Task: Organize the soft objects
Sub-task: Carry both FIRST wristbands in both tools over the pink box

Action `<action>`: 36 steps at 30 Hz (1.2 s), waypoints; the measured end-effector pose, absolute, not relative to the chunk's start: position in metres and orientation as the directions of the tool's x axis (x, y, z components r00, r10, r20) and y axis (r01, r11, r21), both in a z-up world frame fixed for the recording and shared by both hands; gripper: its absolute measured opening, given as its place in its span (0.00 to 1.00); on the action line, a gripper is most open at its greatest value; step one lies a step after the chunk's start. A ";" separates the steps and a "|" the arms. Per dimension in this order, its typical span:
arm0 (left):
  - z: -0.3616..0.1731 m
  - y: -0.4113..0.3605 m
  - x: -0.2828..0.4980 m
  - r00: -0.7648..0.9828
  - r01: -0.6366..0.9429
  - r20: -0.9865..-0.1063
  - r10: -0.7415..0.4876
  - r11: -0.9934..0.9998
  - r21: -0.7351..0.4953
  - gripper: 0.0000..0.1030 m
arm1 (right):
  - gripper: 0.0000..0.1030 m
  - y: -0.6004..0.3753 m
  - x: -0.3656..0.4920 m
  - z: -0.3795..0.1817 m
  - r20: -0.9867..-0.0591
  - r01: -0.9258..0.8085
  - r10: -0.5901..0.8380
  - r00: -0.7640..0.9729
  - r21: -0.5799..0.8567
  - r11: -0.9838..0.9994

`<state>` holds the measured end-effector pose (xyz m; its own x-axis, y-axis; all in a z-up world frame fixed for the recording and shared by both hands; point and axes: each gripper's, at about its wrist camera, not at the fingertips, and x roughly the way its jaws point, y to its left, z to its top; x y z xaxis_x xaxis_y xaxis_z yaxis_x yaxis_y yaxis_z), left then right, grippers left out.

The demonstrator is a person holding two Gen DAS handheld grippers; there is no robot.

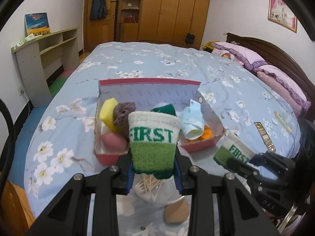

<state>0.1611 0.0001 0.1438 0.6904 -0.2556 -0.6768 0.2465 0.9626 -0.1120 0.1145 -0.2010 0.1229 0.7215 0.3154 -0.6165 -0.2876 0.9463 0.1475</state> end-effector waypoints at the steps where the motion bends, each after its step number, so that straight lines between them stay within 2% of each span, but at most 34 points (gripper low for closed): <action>1: 0.144 -0.002 0.164 0.691 0.249 -0.676 -0.255 0.962 -0.108 0.33 | 0.32 -0.201 0.116 0.124 -0.615 -0.288 0.315 0.723 0.147 0.946; 24: 0.129 -0.034 0.236 0.656 0.273 -0.717 -0.236 0.960 -0.066 0.33 | 0.32 -0.211 0.157 0.125 -0.600 -0.272 0.303 0.740 0.144 0.951; 36: 0.099 -0.033 0.267 0.587 0.257 -0.781 -0.213 0.964 -0.070 0.33 | 0.32 -0.214 0.173 0.122 -0.600 -0.259 0.296 0.743 0.149 0.954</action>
<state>0.2666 -0.0335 0.0989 0.5873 -0.2129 -0.7809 0.2570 0.9639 -0.0695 0.1730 -0.2139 0.1219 0.7433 0.2956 -0.6001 -0.2595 0.9542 0.1487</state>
